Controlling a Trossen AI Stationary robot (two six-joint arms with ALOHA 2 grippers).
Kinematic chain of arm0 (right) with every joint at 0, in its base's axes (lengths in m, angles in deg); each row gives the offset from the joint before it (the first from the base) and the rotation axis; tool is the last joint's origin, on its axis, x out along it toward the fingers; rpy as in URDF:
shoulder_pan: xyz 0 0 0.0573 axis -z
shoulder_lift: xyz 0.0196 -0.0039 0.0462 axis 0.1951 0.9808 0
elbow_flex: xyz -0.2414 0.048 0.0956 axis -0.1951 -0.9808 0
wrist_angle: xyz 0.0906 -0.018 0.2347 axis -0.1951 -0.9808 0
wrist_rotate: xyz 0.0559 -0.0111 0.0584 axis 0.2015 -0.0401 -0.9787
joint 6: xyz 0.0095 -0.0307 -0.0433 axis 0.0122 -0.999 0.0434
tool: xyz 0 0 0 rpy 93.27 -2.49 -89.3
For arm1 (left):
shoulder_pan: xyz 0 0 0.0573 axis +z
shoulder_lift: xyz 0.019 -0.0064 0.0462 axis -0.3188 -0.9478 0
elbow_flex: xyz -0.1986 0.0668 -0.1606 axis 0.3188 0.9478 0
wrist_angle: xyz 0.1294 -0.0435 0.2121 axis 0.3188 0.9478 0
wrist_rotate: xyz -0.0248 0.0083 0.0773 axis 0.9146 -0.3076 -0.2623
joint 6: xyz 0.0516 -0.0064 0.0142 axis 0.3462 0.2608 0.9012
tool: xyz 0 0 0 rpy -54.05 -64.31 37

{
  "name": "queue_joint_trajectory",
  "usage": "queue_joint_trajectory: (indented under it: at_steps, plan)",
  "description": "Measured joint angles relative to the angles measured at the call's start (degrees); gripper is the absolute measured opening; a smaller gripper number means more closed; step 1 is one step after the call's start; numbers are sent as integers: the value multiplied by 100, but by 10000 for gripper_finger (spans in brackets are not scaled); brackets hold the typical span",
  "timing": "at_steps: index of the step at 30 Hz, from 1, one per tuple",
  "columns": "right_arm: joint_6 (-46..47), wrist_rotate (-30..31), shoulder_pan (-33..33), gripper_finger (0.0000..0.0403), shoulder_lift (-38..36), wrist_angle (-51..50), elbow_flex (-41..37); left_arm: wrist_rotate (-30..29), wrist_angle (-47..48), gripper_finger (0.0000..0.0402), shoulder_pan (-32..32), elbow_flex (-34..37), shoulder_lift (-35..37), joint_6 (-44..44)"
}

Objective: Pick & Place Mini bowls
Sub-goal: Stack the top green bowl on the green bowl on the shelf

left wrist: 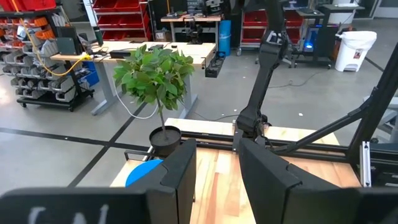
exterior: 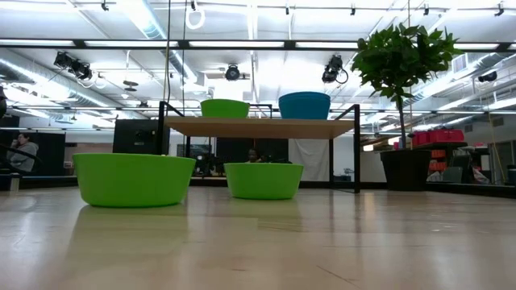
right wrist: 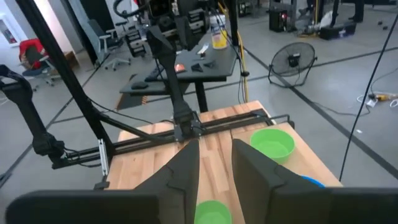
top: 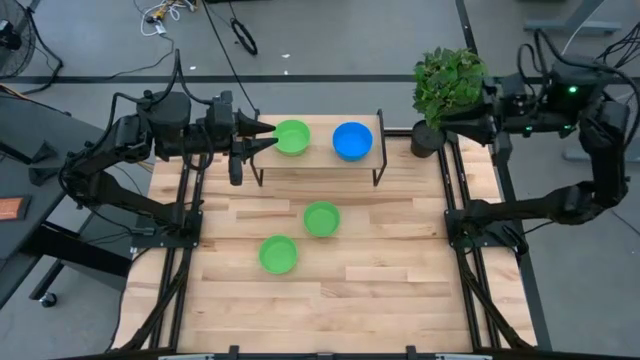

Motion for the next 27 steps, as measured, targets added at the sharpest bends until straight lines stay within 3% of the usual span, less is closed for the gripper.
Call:
queue_joint_trajectory:
  at_steps: [27]
  plan:
    - [-264,20,2,98,-609,-286,0,0,0,126,2,0,0,-24]
